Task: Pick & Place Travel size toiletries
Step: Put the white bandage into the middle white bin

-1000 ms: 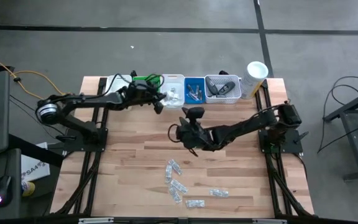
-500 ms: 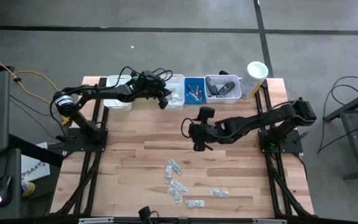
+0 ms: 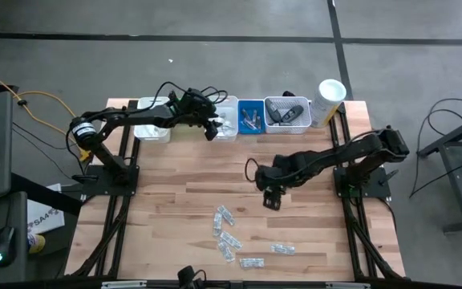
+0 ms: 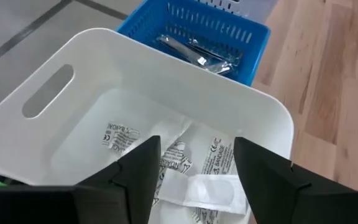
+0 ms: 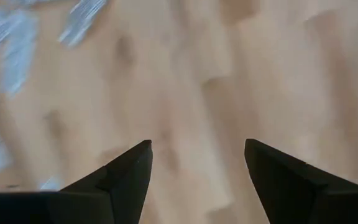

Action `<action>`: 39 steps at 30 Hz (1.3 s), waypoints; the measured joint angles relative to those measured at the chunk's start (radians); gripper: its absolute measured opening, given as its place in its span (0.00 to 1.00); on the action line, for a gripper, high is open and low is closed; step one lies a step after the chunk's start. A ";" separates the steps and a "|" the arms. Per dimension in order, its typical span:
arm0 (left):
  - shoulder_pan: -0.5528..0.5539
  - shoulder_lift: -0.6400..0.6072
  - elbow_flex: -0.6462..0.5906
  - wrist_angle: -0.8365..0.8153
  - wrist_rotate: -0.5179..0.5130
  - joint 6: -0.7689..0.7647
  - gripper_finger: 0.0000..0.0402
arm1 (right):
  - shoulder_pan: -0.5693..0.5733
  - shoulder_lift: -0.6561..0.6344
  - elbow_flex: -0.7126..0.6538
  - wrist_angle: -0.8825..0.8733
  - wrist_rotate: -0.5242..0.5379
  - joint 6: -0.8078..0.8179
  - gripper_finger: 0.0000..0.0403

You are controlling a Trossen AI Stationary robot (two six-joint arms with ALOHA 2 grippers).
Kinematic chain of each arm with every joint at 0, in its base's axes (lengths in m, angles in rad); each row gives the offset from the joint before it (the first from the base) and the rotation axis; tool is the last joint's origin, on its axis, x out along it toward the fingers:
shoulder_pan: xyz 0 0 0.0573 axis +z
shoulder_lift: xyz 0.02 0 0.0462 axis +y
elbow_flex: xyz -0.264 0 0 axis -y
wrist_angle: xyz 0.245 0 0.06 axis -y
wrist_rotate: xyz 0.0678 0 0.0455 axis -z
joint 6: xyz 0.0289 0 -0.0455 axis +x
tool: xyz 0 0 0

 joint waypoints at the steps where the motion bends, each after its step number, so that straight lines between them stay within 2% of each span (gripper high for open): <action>1: 0.000 0.000 0.001 -0.006 0.004 0.001 0.51 | 0.013 0.000 0.000 -0.008 -0.043 0.007 0.62; 3: 0.000 -0.001 0.002 -0.005 0.023 0.003 0.50 | 0.050 0.000 0.000 -0.011 -0.091 -0.007 0.62; 10: 0.000 -0.003 0.002 -0.006 0.048 0.005 0.42 | 0.208 0.004 0.000 -0.004 -0.088 -0.237 0.61; 14: 0.000 -0.003 0.002 -0.026 0.048 0.006 0.39 | 0.285 0.004 -0.017 0.075 -0.058 -0.193 0.60; 16: 0.000 -0.003 0.002 -0.030 0.049 0.005 0.38 | 0.312 0.005 -0.028 0.139 -0.040 -0.027 0.60; 22: 0.000 -0.062 0.002 -0.046 0.071 0.036 0.35 | 0.337 0.005 -0.047 0.230 -0.015 0.790 0.60; 26: 0.000 -0.131 -0.007 -0.043 0.074 0.054 0.33 | 0.386 0.005 -0.062 0.283 0.006 1.131 0.60; 33: 0.000 -0.244 -0.118 0.030 0.083 0.081 0.31 | 0.479 0.072 -0.067 0.313 0.016 1.541 0.60; 37: 0.000 -0.320 -0.205 0.131 0.131 0.075 0.31 | 0.474 0.122 -0.068 0.273 -0.179 1.588 0.60; 39: 0.000 -0.363 -0.239 0.158 0.153 0.056 0.31 | 0.463 0.146 -0.068 0.273 -0.235 1.624 0.60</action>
